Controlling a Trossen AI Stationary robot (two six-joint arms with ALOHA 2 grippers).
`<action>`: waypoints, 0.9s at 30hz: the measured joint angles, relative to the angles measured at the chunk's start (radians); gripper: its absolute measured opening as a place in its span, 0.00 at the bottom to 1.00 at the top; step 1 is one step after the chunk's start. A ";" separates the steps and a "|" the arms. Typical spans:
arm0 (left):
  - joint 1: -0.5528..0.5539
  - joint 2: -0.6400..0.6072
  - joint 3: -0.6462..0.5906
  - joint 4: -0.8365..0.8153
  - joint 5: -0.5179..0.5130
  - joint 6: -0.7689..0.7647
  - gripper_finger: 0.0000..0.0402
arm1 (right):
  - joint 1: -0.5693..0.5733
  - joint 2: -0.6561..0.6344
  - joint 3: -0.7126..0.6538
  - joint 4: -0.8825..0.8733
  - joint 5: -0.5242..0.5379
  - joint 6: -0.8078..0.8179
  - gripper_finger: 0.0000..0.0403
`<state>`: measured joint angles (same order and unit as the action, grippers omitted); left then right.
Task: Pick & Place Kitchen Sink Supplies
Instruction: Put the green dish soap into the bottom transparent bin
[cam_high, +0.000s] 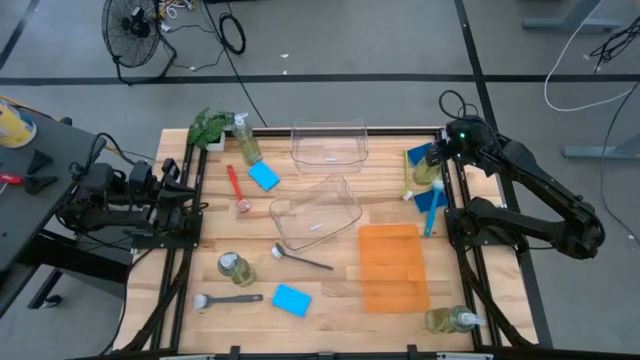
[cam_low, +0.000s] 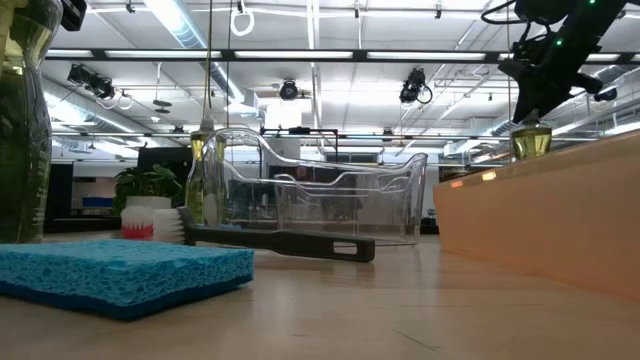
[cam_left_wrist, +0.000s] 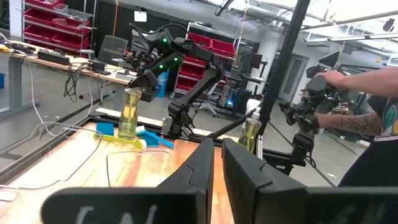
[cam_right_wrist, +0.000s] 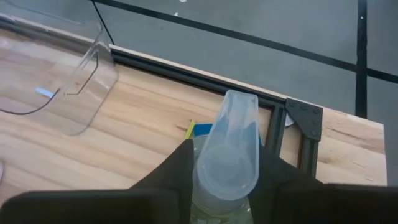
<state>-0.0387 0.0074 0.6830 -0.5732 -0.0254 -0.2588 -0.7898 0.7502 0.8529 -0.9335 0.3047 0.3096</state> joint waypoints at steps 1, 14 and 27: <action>0.000 0.000 0.000 0.000 0.000 0.000 0.09 | 0.000 0.000 0.000 -0.001 0.000 0.000 0.25; 0.000 0.000 0.000 0.000 0.000 0.000 0.09 | 0.000 -0.003 0.013 -0.017 0.009 -0.013 0.25; 0.000 0.000 0.000 0.000 0.000 0.000 0.09 | 0.000 0.043 0.207 -0.073 -0.001 -0.096 0.25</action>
<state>-0.0387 0.0074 0.6830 -0.5732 -0.0251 -0.2588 -0.7895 0.7930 1.0596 -1.0065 0.3037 0.2135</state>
